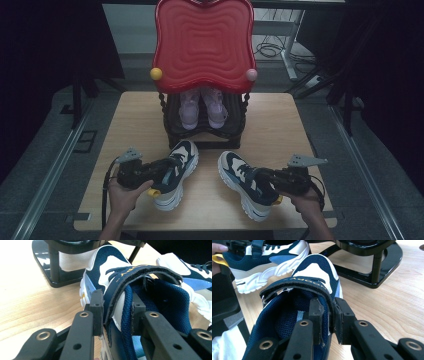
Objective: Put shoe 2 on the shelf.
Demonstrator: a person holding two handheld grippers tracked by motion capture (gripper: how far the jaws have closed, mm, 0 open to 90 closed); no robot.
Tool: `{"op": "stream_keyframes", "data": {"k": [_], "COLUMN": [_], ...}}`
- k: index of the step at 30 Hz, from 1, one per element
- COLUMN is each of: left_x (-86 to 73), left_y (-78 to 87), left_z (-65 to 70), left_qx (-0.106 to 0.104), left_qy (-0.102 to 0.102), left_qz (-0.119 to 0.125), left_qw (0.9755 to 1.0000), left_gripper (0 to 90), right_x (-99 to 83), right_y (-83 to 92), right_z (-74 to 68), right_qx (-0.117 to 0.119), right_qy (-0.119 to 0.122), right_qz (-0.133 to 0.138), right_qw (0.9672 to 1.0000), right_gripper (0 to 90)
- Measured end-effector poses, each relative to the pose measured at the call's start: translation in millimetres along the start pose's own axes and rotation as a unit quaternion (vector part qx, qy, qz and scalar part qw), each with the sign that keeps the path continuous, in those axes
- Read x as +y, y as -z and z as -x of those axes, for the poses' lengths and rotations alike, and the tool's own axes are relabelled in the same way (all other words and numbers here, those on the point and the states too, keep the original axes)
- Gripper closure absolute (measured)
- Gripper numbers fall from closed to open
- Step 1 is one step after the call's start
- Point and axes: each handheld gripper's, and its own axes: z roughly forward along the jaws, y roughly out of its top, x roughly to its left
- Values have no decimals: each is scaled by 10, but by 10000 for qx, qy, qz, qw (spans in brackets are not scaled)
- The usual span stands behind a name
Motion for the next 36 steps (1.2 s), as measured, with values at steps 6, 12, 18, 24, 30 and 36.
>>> {"op": "stream_keyframes", "data": {"k": [6, 12, 18, 24, 30, 36], "left_x": [-42, -71, -96, -93, -104, -122], "left_y": [88, 219, 337, 417, 480, 565], "left_z": [-46, -129, -226, -295, -343, -423], "left_qx": [-5, 6, 12, 23, 75, 92], "left_qy": [58, 188, 343, 451, 490, 591], "left_qz": [81, 187, 342, 477, 573, 731], "left_qw": [9999, 9996, 9988, 9978, 9971, 9955], "left_gripper": [715, 715, 715, 715, 715, 716], "right_x": [-22, -52, -78, -120, -190, -222], "right_y": [41, 69, 96, 151, 228, 301], "right_z": [36, 101, 163, 263, 383, 458], "right_qx": [-83, -162, -211, -388, -585, -682], "right_qy": [-60, -189, -342, -500, -724, -933], "right_qz": [99, 196, 344, 540, 772, 966], "right_qw": [9999, 9995, 9986, 9965, 9927, 9886], "right_gripper": [776, 775, 775, 775, 775, 775]}}
